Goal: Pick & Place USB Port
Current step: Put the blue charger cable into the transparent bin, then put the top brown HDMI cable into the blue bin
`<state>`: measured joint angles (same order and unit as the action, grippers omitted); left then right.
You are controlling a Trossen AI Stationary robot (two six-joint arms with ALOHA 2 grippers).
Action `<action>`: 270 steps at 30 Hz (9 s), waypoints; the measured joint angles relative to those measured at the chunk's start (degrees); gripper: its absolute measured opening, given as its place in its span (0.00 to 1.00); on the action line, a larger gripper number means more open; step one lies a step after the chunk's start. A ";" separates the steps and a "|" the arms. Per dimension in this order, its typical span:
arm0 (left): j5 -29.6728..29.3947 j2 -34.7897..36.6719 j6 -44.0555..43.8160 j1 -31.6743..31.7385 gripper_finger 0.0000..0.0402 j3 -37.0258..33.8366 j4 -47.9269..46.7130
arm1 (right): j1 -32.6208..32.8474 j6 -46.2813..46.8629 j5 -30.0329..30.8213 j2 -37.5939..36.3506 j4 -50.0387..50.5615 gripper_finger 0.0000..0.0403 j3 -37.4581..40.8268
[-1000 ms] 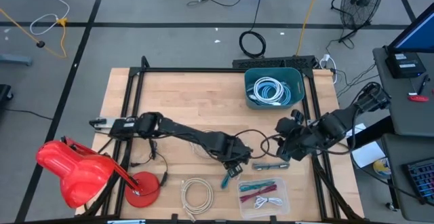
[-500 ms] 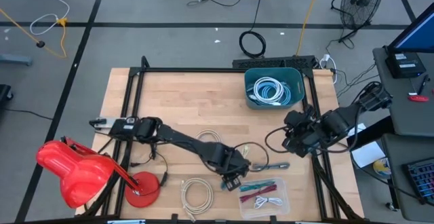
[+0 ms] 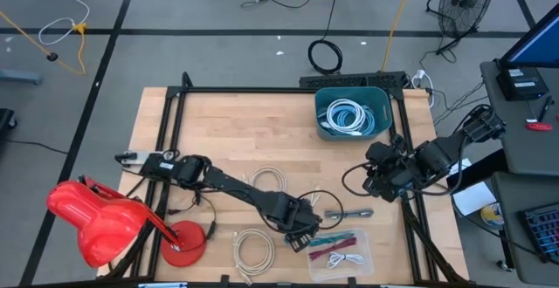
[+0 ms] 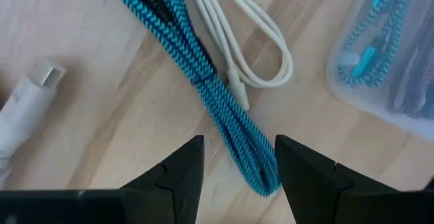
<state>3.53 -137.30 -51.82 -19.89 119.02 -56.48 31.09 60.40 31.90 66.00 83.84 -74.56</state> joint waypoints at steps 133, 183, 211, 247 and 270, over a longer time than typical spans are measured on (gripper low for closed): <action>-30.44 34.34 15.59 6.22 0.36 0.19 10.04 | -20.25 -15.97 -34.90 -20.72 -101.27 0.05 33.31; -36.28 36.49 14.31 2.75 0.36 0.18 -19.80 | 7.09 -18.39 -45.21 28.59 -48.45 0.05 -1.86; -36.75 36.44 9.37 -0.84 0.36 0.18 -24.45 | 11.38 -15.96 -49.55 36.82 -52.33 0.06 -1.81; -38.64 36.44 7.43 -0.95 0.36 0.18 -24.42 | 6.43 -14.95 -47.82 33.71 -56.38 0.39 -1.78; -26.42 36.44 11.94 9.04 0.36 -25.25 -16.55 | -7.54 -20.83 -14.97 2.14 -50.37 0.39 -1.79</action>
<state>-22.89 -100.87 -39.88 -10.85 93.77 -73.03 23.55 39.58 16.93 68.14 33.47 -76.36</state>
